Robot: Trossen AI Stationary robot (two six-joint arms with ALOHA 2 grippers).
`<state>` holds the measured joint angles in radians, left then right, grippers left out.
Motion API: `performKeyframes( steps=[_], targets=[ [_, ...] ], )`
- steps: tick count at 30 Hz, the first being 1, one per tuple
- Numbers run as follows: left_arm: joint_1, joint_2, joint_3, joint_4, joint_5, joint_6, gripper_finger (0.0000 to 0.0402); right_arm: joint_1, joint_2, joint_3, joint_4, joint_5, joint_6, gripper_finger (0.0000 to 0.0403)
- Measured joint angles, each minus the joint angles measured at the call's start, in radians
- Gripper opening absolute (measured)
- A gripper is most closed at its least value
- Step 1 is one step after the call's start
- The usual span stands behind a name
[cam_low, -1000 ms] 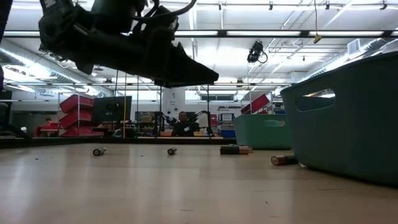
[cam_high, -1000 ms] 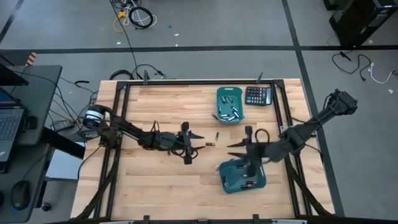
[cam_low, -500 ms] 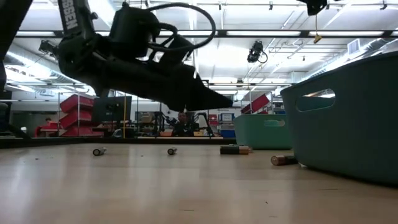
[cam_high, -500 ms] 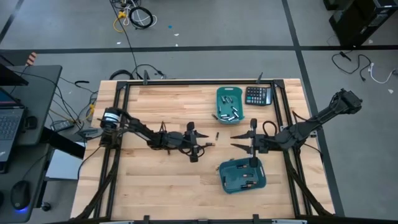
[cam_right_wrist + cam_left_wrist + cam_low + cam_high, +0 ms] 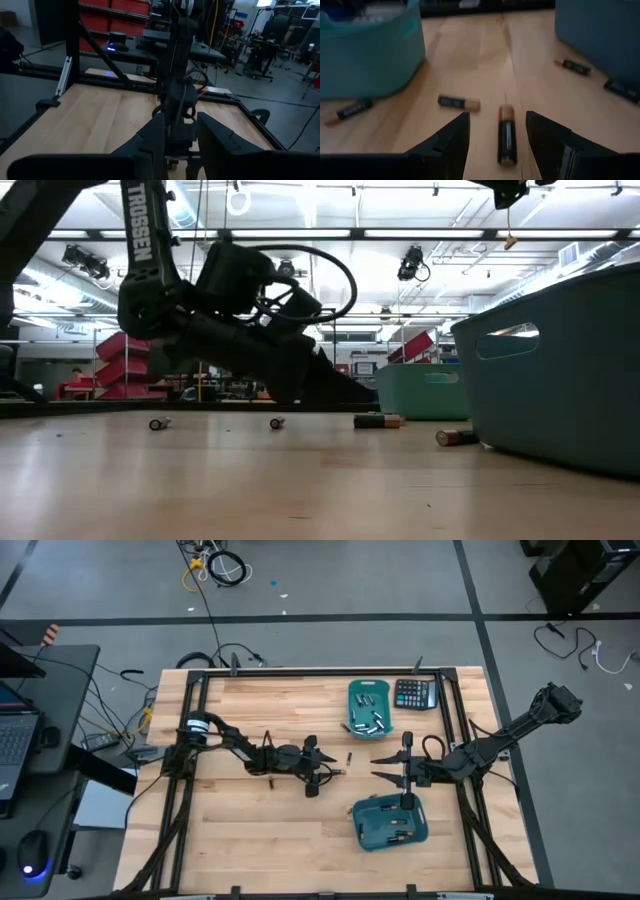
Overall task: Sort batteries
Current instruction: Put the black battery into the blue bin
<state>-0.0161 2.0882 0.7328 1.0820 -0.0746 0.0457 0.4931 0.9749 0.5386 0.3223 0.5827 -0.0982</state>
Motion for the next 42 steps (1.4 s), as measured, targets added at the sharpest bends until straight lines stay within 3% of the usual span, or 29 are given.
performKeyframes(
  steps=[33,37,42],
  targets=[
    [0.004,0.004,0.002,-0.127,0.015,-0.025,0.0192,-0.019,0.0,0.001,-0.003,-0.001,0.002,0.0099],
    [0.004,0.004,0.002,-0.128,-0.005,-0.017,0.0172,-0.019,0.0,0.001,-0.003,-0.001,0.002,0.0099],
    [0.001,0.004,0.001,-0.13,-0.006,0.001,0.0116,-0.019,0.0,0.001,-0.003,-0.001,0.003,0.0099]
  ],
)
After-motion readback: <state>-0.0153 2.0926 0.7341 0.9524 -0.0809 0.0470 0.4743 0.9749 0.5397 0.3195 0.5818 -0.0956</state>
